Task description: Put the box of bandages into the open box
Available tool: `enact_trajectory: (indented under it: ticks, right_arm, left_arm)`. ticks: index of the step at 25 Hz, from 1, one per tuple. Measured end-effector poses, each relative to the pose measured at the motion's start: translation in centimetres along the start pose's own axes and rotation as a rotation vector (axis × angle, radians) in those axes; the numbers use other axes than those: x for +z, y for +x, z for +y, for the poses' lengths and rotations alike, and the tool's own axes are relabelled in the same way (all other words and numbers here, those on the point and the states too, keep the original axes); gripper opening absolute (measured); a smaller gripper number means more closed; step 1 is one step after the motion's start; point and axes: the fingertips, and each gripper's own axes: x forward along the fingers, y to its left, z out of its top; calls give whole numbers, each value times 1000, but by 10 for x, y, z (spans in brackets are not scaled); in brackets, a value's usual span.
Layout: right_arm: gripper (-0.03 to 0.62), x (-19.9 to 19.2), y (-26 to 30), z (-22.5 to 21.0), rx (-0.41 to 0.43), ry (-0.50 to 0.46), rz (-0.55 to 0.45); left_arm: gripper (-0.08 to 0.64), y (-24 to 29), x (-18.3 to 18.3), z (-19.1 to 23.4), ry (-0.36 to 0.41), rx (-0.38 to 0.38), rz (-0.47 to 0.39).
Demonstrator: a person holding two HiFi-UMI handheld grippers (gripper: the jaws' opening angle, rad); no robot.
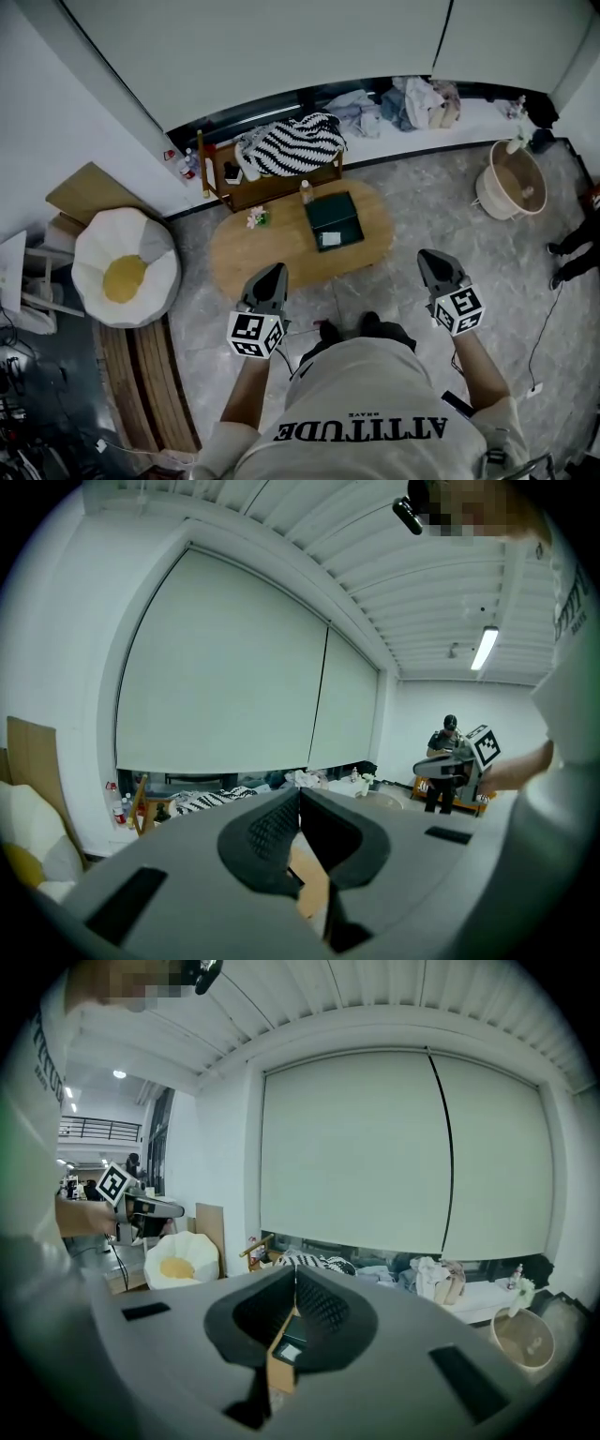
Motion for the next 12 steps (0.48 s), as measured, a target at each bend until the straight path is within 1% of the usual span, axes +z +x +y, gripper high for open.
enact_trajectory:
  ticks: [4,9,12]
  right_arm:
    - [20,0,-3,-13,22,-5,-12]
    - [20,18,-10,-31,43,-7,-39]
    - [20,20,-10,-38,53,-12,-58]
  left_arm:
    - [21,8,3,-15,5,15,-10]
    - [21,14,10,-29,2,45,-5]
    - [21,16,10,-35,8,59,-6]
